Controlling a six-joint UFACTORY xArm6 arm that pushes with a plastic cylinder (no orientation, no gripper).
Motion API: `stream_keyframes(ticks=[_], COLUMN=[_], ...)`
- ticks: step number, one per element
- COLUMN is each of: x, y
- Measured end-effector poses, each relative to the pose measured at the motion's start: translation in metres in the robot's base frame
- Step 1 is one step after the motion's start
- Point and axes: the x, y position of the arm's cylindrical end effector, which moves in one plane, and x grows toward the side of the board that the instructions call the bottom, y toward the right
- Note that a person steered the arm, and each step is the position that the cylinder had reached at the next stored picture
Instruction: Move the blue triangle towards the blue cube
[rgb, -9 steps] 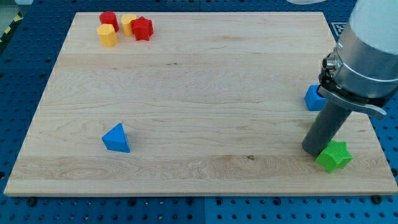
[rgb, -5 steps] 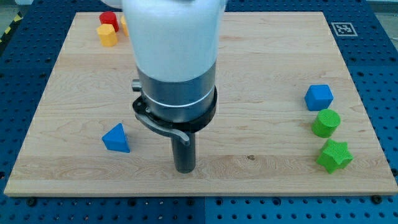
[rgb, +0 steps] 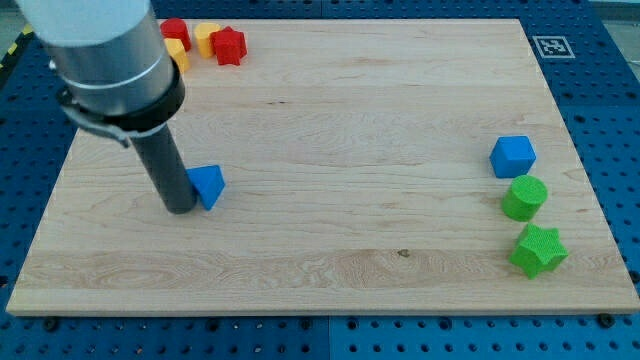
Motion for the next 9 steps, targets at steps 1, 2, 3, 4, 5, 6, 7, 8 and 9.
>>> stream_keyframes(ticks=[1, 2, 3, 4, 5, 6, 7, 8, 9], x=[-0.018, -0.029, -0.047, -0.082, -0.101, -0.123, -0.161, -0.178, -0.179], y=[0.018, 0.059, 0.105, 0.127, 0.151, 0.185, 0.197, 0.215, 0.228])
